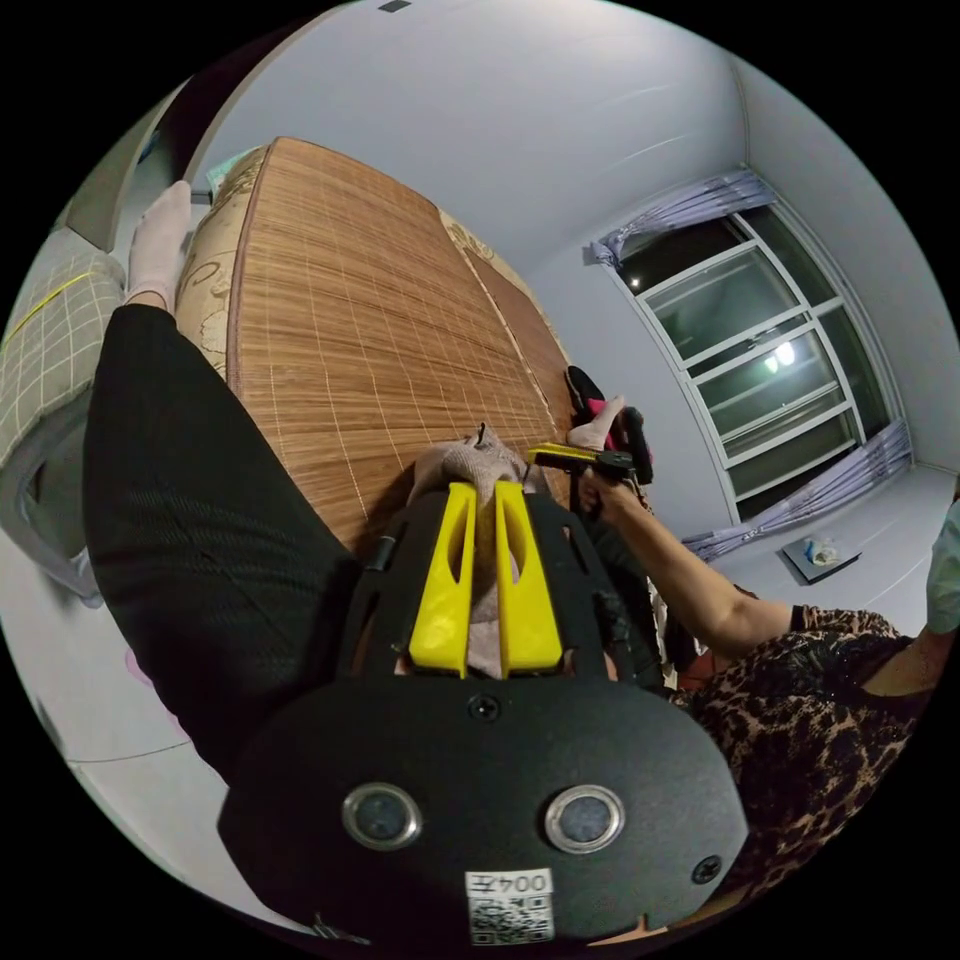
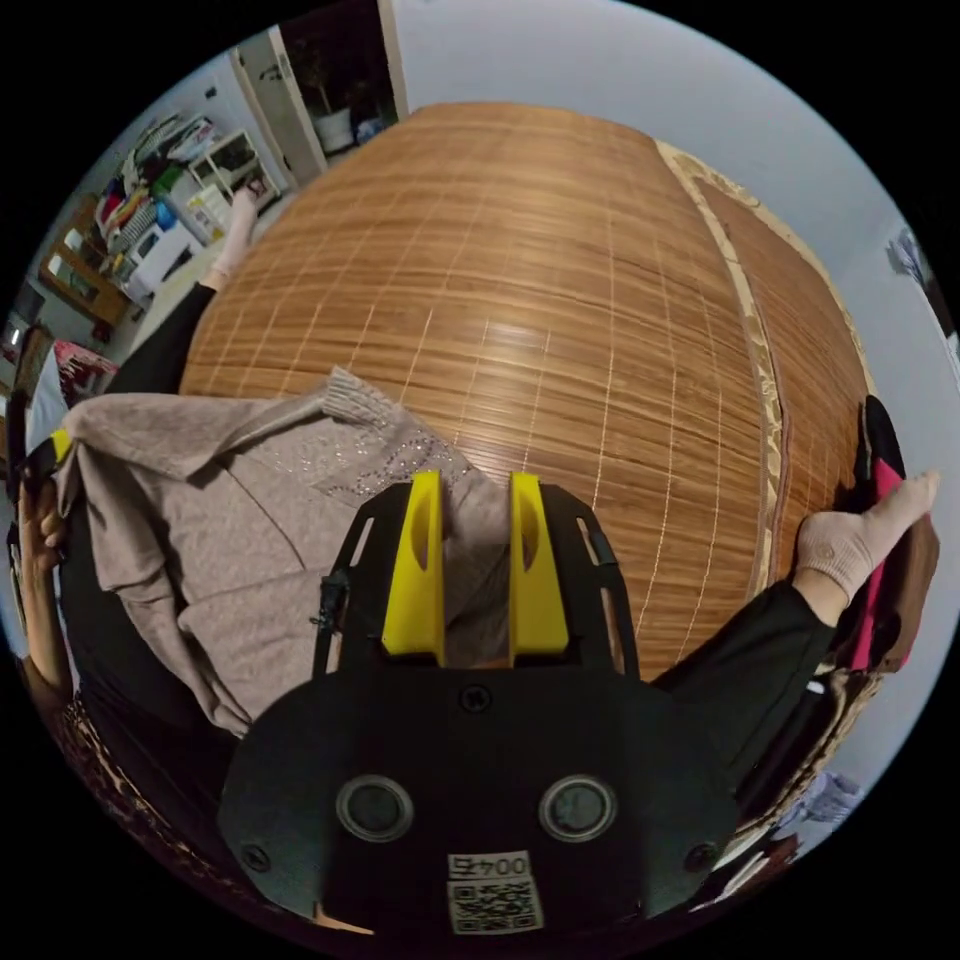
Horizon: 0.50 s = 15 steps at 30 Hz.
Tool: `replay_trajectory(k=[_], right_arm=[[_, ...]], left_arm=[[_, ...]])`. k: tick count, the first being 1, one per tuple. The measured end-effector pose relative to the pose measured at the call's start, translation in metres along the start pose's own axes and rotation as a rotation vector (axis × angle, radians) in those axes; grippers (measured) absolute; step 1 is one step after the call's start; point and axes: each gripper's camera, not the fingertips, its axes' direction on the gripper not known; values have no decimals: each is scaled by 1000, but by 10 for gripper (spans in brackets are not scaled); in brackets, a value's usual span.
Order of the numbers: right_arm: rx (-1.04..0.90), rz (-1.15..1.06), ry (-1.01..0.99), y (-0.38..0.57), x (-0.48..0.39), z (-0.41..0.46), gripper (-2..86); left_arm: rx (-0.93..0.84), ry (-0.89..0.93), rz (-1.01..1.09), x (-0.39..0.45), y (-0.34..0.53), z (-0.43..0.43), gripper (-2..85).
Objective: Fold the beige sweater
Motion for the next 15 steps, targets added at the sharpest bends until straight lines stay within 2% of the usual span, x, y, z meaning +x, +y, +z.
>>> replay_trajectory(k=[4,9,11,15], right_arm=[[-117,-18,36,-18,-13,41,75],[-100,-16,15,-4,-27,47,17],[-57,16,14,7,-26,36,6],[253,82,-76,50,-16,-63,-2]], left_arm=[[-17,-15,27,5,1,8,34],[-14,-16,50,9,11,15,33],[-7,-7,54,9,17,16,33],[20,48,174,26,39,11,32]])
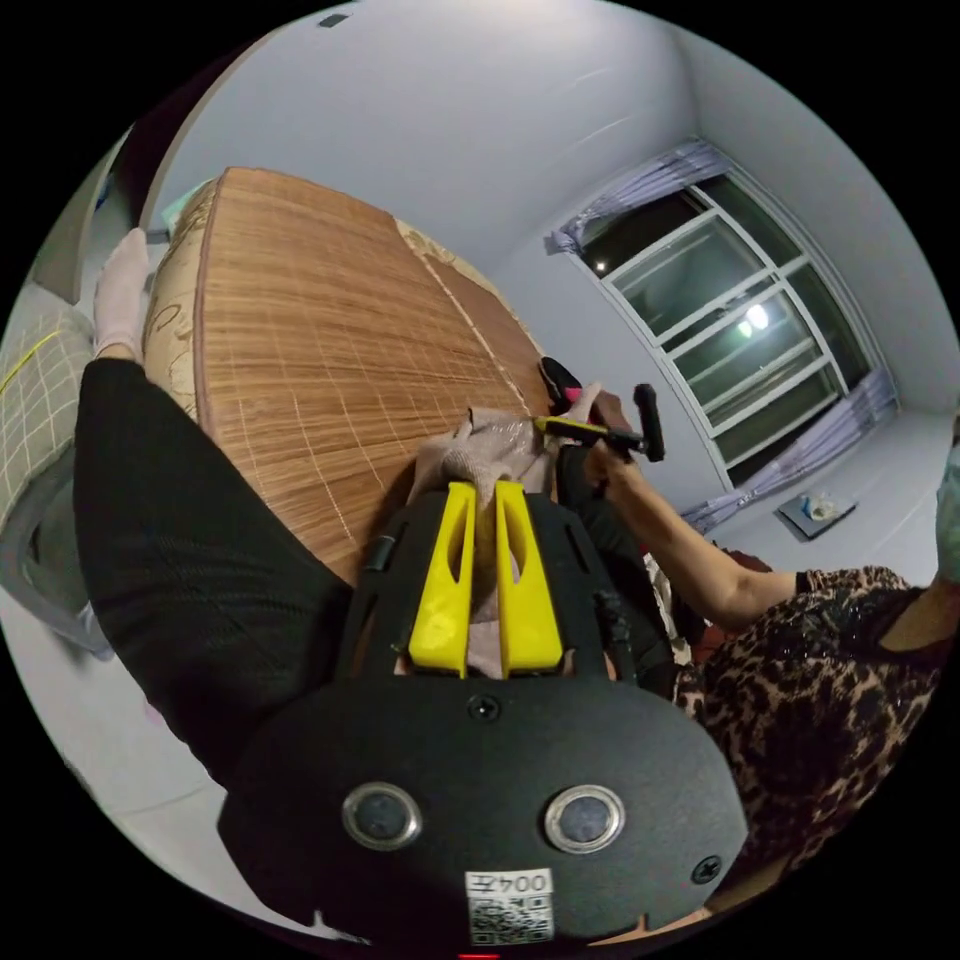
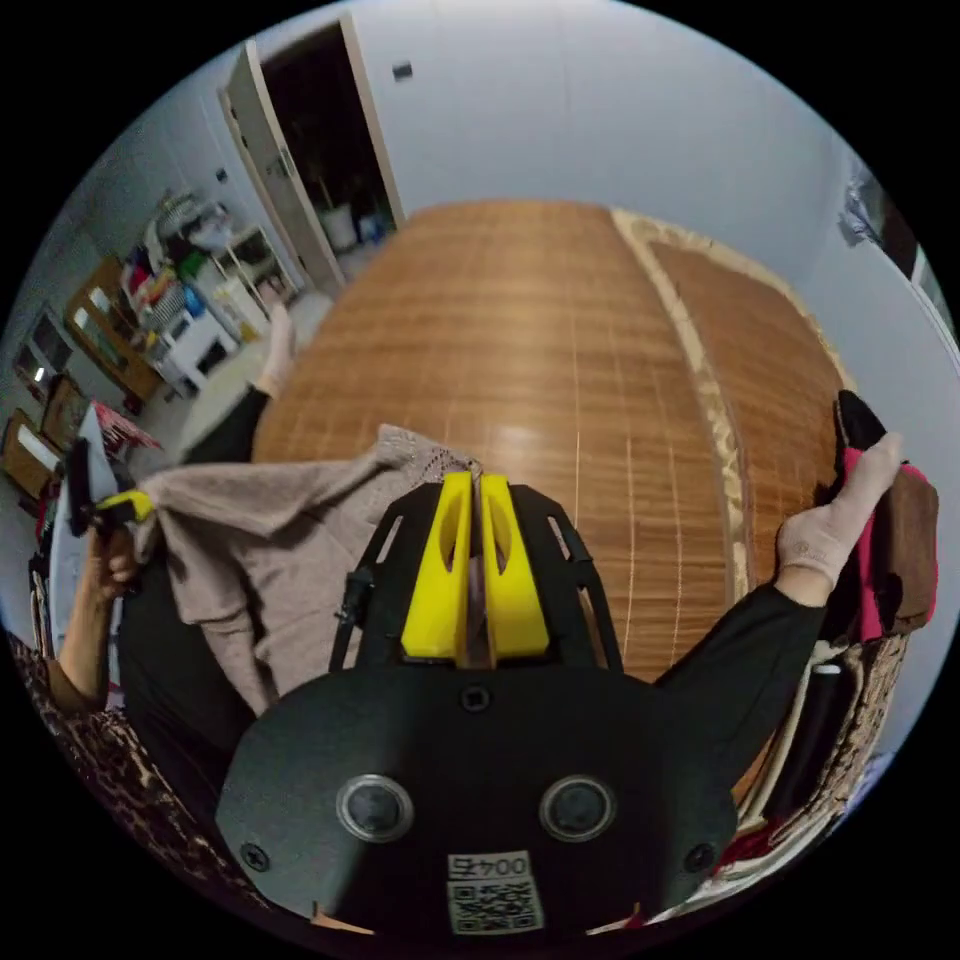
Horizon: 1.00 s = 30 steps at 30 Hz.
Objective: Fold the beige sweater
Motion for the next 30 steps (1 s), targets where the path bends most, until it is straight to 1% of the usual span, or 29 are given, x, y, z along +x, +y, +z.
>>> replay_trajectory(k=[1,2,3,4,5,6,7,8,9,10,12,13,17,19,22,26,28,30], right_arm=[[119,-3,-31,6,-1,-46,-3],[183,-9,-39,10,-3,-72,-3],[303,-22,-37,20,-8,-125,-2],[424,-40,-34,34,-15,-180,-1],[486,-55,-35,42,-20,-207,-1],[584,-99,-31,59,-30,-254,0],[620,-140,-17,71,-41,-289,1],[610,-161,-28,74,-46,-303,1],[606,-180,-109,82,-49,-332,1],[669,-181,-226,98,-47,-362,0],[710,-172,-303,116,-51,-391,0],[759,-158,-303,131,-57,-405,0],[842,-96,-296,164,-66,-430,-2],[885,-74,-328,182,-70,-443,-2],[921,-66,-285,199,-87,-453,-3],[979,-54,-274,221,-107,-460,-3],[1015,-50,-297,235,-115,-464,-3],[1032,-58,-307,245,-124,-467,-3]], left_arm=[[12,21,54,10,6,-2,32],[16,29,76,15,9,-3,32],[22,32,111,24,15,-3,31],[31,15,123,32,21,-1,31],[36,2,123,35,24,1,32],[38,-22,115,39,31,7,32],[36,-39,106,42,37,16,34],[36,-45,104,43,40,20,35],[40,-53,105,47,47,28,38],[50,-62,108,52,54,36,43],[57,-77,132,65,64,48,54],[55,-90,162,77,72,58,66],[63,-128,300,128,106,95,121],[44,-157,425,172,134,129,155],[1,-144,521,221,166,176,191],[-68,-93,594,269,200,228,207],[-120,-111,622,288,216,255,211],[-128,-152,626,296,225,268,212]])
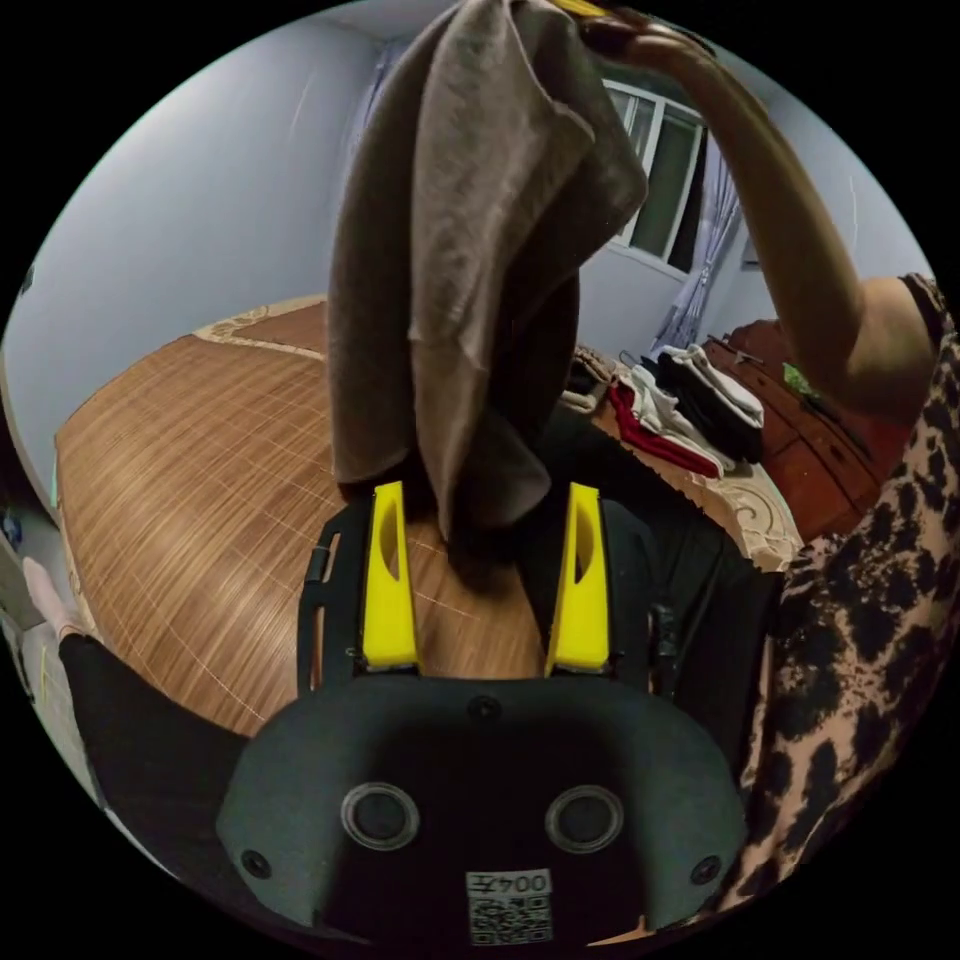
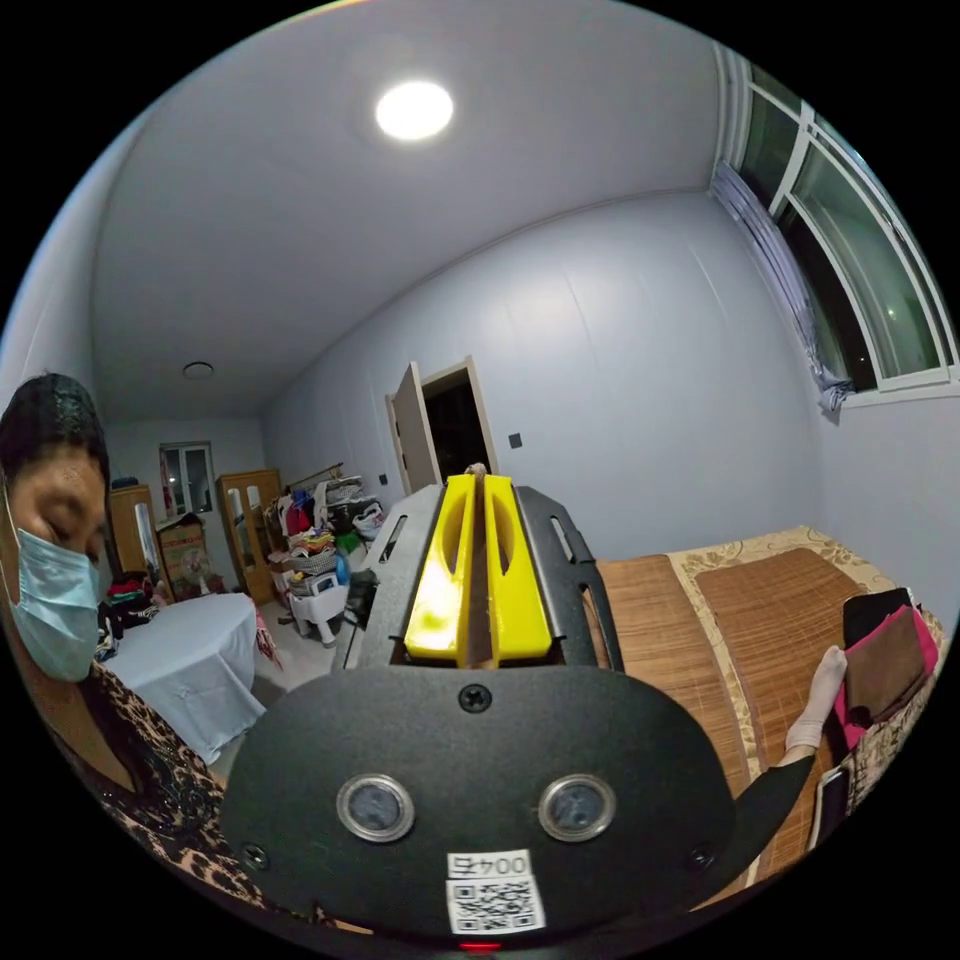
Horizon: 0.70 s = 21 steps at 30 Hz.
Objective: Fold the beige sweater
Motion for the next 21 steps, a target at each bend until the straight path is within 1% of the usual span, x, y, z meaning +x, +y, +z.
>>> replay_trajectory(k=[2,4,7,12,18,21], right_arm=[[3,-15,-8,3,-11,-5,-2],[-8,-36,-23,5,-24,-11,-2],[-17,-48,-36,9,-32,-19,-2],[-25,-57,-26,11,-37,-37,-1],[-29,-41,-21,11,-36,-60,1],[-31,-38,-7,12,-35,-70,1]], left_arm=[[3,-56,-22,3,2,3,211],[54,-70,-90,-8,10,-7,203],[105,-24,-151,-23,25,-21,185],[104,55,-188,-37,43,-25,154],[117,109,-223,-45,34,-26,109],[120,148,-225,-45,26,-27,100]])
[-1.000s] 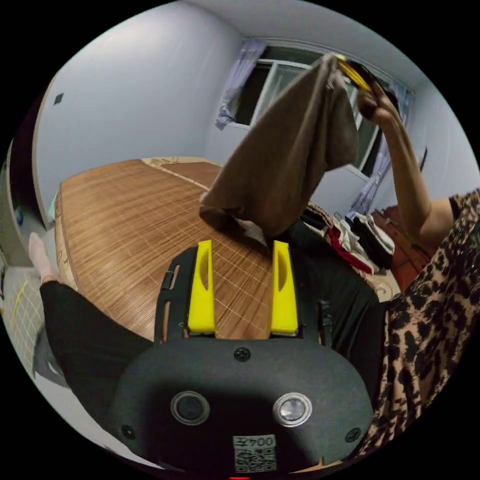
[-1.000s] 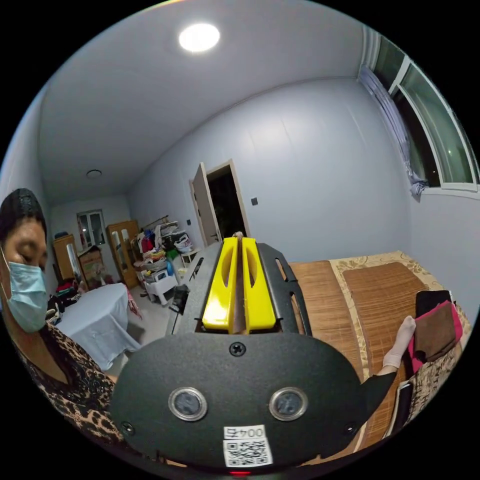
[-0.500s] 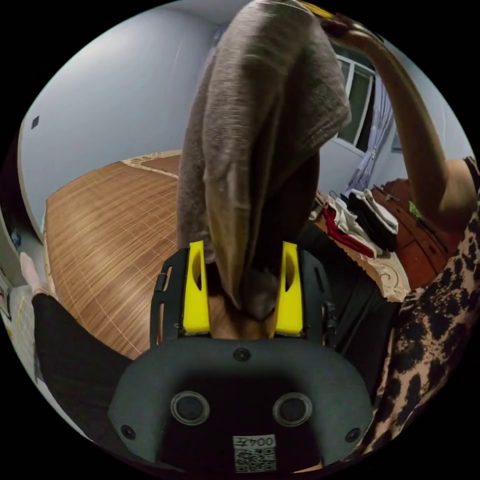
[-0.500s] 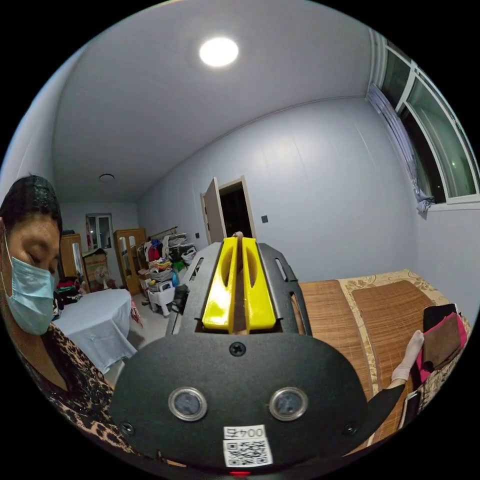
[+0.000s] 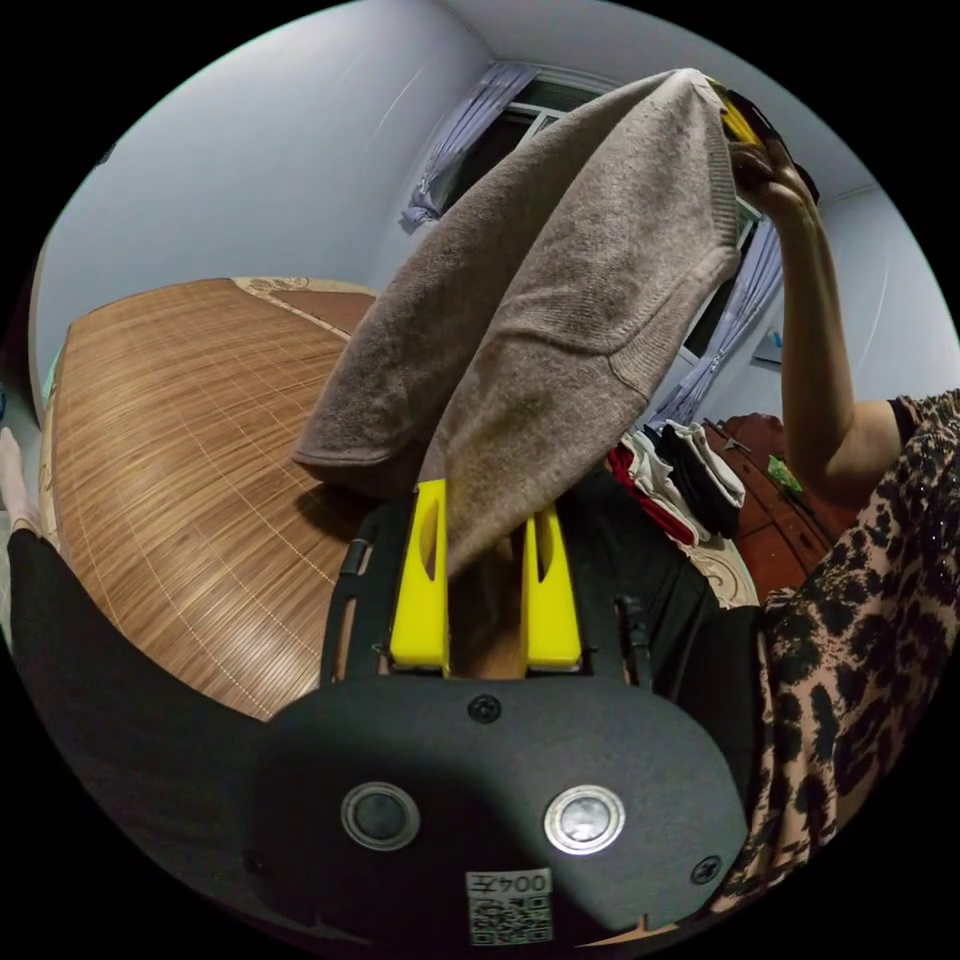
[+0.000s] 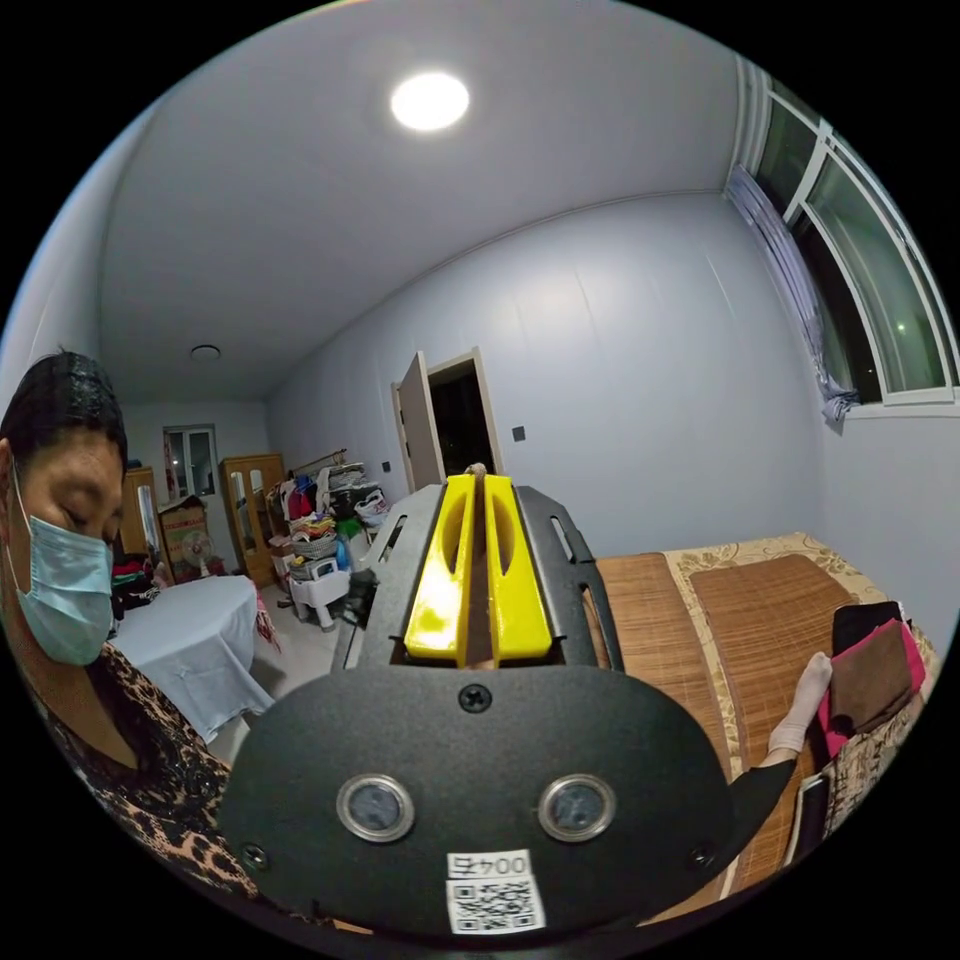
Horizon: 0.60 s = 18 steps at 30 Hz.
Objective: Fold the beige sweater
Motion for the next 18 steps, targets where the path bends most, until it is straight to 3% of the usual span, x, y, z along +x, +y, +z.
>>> replay_trajectory(k=[11,18], right_arm=[[8,47,31,-2,18,-34,-1],[25,61,108,-6,33,-59,-1]], left_arm=[[-53,31,21,17,-22,-21,67],[89,41,-205,-16,-37,-89,13]])
